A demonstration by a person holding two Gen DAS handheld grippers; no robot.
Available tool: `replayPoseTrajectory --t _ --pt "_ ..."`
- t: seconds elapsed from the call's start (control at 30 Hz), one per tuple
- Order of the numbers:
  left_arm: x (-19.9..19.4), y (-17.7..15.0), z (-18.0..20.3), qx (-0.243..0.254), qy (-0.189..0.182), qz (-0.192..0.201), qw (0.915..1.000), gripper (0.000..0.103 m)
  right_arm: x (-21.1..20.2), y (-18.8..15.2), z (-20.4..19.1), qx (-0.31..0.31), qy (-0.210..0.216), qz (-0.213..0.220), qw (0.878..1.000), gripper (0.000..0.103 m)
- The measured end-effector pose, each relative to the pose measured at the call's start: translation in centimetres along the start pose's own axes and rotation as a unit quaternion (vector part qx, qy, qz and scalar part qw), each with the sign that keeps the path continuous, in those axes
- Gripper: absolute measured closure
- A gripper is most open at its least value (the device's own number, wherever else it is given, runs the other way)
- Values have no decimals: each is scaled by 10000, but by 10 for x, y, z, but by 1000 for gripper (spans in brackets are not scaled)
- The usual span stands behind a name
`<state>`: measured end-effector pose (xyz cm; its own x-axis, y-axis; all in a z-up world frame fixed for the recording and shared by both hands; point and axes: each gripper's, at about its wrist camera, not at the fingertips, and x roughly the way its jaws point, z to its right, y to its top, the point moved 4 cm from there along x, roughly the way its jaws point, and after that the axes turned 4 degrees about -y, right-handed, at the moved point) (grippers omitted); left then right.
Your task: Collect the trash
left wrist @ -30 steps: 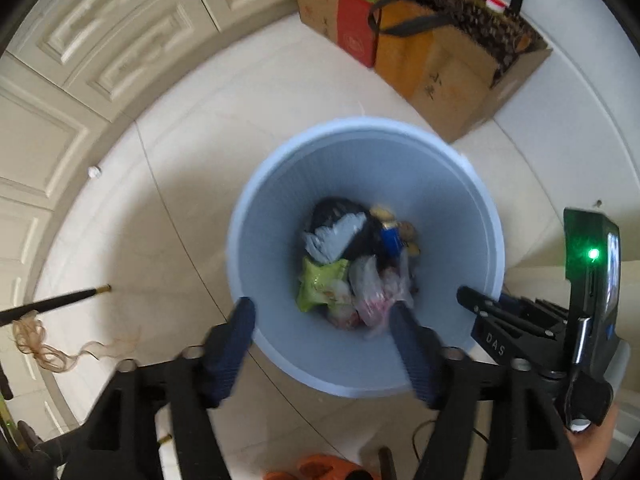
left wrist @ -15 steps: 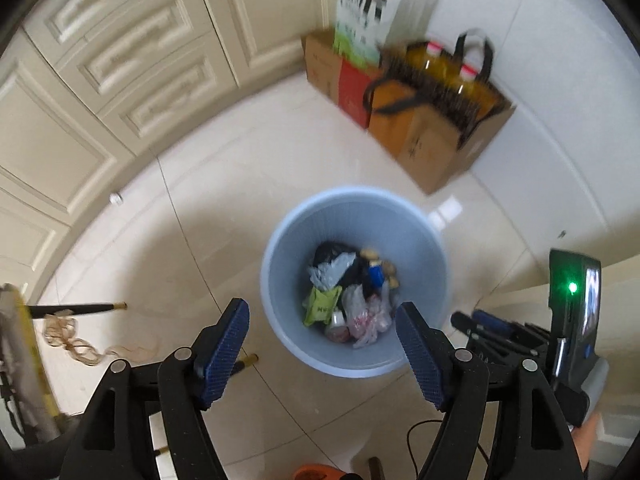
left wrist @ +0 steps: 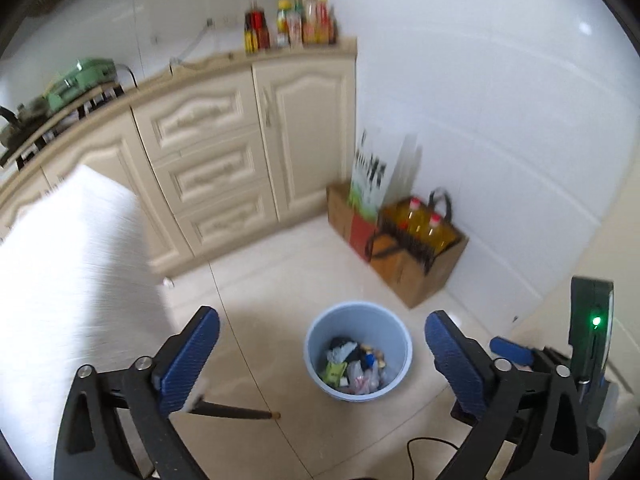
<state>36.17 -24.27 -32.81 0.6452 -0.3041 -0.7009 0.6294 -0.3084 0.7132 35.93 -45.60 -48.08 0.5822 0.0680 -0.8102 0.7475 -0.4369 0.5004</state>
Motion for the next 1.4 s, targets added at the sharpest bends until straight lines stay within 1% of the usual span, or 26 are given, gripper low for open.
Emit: replayPoseTrajectory --t 0.03,0.07,0.1,0.17,0.27,0.33,0.37,0.4,0.47,0.53,0.6,0.7,0.77,0.87,0.93,1.07,1.13,1.17,1.2,1.27,1.3,1.37,1.4 --pt "-25 -8 -5 4 0 138 9999 1 -19 1 -10 -112 23 149 9998 13" --pt "-41 -14 -8 1 6 218 9998 1 -32 2 -18 -194 47 256 9995 8" --pt "-62 -19 -10 -13 23 319 9995 1 -52 2 -29 -305 87 422 9986 6" --pt "-107 -31 -17 -24 96 526 9986 1 -79 0 -42 -448 89 626 9970 5" --pt "-175 -50 -26 -108 156 819 9965 1 -123 -4 -63 -651 100 958 9932 0" --pt "-224 -65 -34 -170 418 1036 9936 1 -156 -8 -76 -780 80 1219 9894 0" --pt "-243 -72 -35 -184 478 1094 9927 1 -172 -11 -83 -837 87 1367 9870 0" --pt "-263 -80 -36 -206 524 1200 9912 1 -194 -14 -93 -900 127 1549 9837 0" --pt "-310 -97 -40 -287 654 1402 9875 1 -224 -19 -105 -976 226 1801 9785 0" --pt "-347 -114 -36 -301 800 1635 9828 1 -259 -26 -121 -1066 339 2100 9713 0" --pt "-380 -129 -35 -357 913 1761 9795 1 -290 -32 -135 -1150 464 2374 9634 0" --pt "-426 -154 -32 -497 945 1952 9749 1 -332 -41 -156 -1285 644 2745 9508 0" --pt "-455 -171 -25 -533 1056 2075 9711 1 -353 -45 -169 -1363 739 2900 9444 0" --pt "-486 -190 -13 -544 1294 2272 9637 1 -379 -53 -188 -1527 901 3111 9337 0" --pt "-498 -201 2 -558 1393 2404 9590 1 -394 -59 -197 -1616 967 3246 9269 0" --pt "-514 -223 25 -595 1454 2600 9528 1 -406 -68 -211 -1779 1011 3380 9186 0" --pt "-516 -232 32 -590 1513 2627 9511 1 -410 -71 -217 -1848 1068 3402 9158 0" --pt "-507 -231 34 -588 1523 2627 9510 1 -411 -72 -218 -1861 1101 3417 9146 0" --pt "-512 -238 39 -586 1518 2639 9507 1 -412 -74 -219 -1875 1126 3432 9134 0" --pt "-503 -237 40 -593 1505 2616 9515 1 -414 -76 -221 -1905 1133 3436 9126 0" --pt "-506 -243 45 -589 1492 2622 9516 1 -414 -77 -224 -1923 1148 3439 9119 0" --pt "-500 -238 44 -602 1485 2590 9525 1 -415 -80 -223 -1946 1161 3430 9116 0" --pt "-504 -243 47 -619 1505 2605 9517 1 -416 -82 -224 -1956 1174 3418 9116 0"
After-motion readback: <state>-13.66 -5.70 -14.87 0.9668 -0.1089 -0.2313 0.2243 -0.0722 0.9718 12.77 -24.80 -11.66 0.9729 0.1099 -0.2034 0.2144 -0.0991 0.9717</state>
